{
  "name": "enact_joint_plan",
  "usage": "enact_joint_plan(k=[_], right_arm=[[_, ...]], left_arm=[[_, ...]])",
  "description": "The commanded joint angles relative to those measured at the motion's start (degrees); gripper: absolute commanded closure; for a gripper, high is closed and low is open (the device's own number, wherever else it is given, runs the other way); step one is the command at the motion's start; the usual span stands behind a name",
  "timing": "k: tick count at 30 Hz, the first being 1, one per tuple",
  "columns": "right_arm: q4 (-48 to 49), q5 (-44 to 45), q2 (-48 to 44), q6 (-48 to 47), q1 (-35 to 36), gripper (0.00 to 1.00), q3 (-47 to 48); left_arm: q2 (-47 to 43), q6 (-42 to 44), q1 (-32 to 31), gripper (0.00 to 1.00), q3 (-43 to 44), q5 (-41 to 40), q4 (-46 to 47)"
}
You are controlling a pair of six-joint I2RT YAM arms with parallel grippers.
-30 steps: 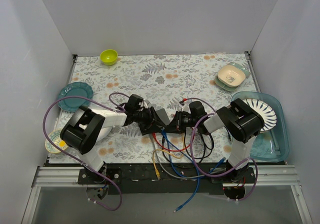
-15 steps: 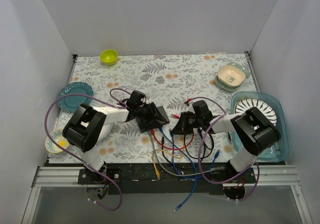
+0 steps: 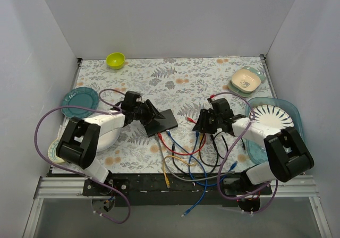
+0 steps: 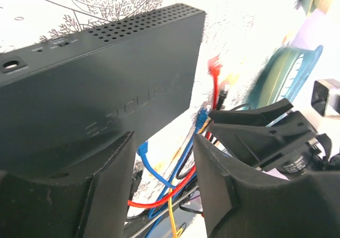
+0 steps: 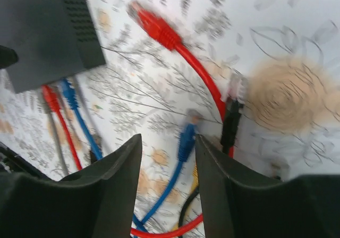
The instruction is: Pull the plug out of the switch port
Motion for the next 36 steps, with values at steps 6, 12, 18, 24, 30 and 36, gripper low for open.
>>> enact_joint_plan(k=[6, 12, 18, 24, 30, 36], right_arm=[[11.6, -14.5, 12.1, 2.7, 5.0, 0.48, 11.0], [19.7, -18.2, 18.7, 8.1, 7.8, 0.53, 8.7], [22.9, -18.6, 21.9, 10.1, 9.5, 0.54, 9.4], [24.6, -17.8, 24.9, 11.7, 10.0, 0.55, 11.2], [24.9, -16.5, 28.1, 13.2, 10.3, 0.58, 12.7], [28.5, -15.9, 29.5, 17.0, 10.3, 0.62, 12.0]], left_arm=[[-3.4, 1.1, 2.1, 0.53, 0.5, -1.0, -0.6], [1.3, 1.6, 2.4, 0.56, 1.3, -0.4, -3.8], [1.9, 2.2, 2.4, 0.56, 0.1, 0.3, -3.5], [1.3, 2.5, 2.4, 0.56, -1.4, 0.7, -3.5], [0.6, 2.9, 2.4, 0.56, -2.9, 1.1, -3.7], [-0.1, 3.2, 2.4, 0.56, -3.5, 1.0, -4.1]])
